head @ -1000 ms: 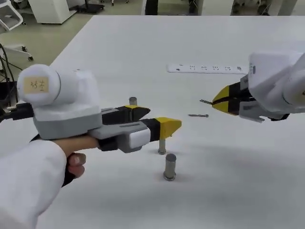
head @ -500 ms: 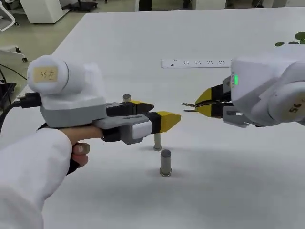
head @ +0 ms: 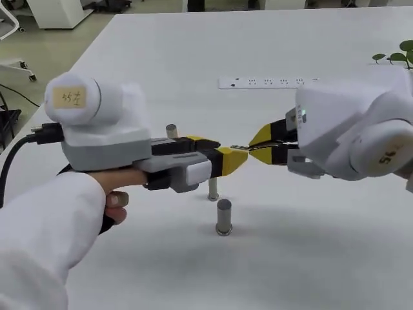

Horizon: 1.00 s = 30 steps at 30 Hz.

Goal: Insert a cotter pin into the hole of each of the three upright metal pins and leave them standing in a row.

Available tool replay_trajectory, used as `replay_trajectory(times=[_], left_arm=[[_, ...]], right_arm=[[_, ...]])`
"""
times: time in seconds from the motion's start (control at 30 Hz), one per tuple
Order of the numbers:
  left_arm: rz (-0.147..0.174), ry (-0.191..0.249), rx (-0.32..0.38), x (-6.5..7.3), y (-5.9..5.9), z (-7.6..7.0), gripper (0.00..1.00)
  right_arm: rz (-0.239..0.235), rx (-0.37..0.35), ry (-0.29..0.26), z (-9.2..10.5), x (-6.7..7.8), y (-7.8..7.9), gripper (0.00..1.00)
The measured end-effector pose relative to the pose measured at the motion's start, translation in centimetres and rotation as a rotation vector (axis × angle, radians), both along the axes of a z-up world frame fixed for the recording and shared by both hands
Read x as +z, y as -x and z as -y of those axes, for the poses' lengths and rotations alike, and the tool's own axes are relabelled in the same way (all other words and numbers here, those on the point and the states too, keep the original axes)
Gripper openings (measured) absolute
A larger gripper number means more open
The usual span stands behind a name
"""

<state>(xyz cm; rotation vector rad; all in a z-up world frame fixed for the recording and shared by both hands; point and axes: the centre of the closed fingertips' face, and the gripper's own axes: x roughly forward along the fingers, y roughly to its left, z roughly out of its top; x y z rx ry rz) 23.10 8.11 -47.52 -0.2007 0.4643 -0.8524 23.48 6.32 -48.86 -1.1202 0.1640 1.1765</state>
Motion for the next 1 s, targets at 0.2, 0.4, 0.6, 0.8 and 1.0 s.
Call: replay_trajectory(times=[0.2, 0.4, 0.6, 0.8, 1.0], left_arm=[[-0.007, 0.003, -0.001, -0.1, 0.0, 0.1, 0.23], [-0.016, 0.011, -0.009, -0.1, 0.1, 0.3, 0.15], [-0.019, 0.01, -0.018, -0.2, 0.3, 0.3, 0.1], [-0.018, 0.007, -0.025, -0.2, 0.5, 0.3, 0.05], [-0.015, 0.014, -0.03, 0.0, 0.5, 0.2, 0.03]], right_arm=[[0.006, 0.019, 0.01, -0.5, -0.2, 0.5, 0.0], [0.004, 0.032, 0.007, -0.9, -0.2, 0.7, 0.0], [0.008, 0.044, 0.005, -1.3, 0.0, 1.1, 0.0], [0.015, 0.053, 0.002, -1.5, 0.1, 1.2, 0.0], [0.018, 0.058, 0.002, -1.5, 0.3, 1.4, 0.0]])
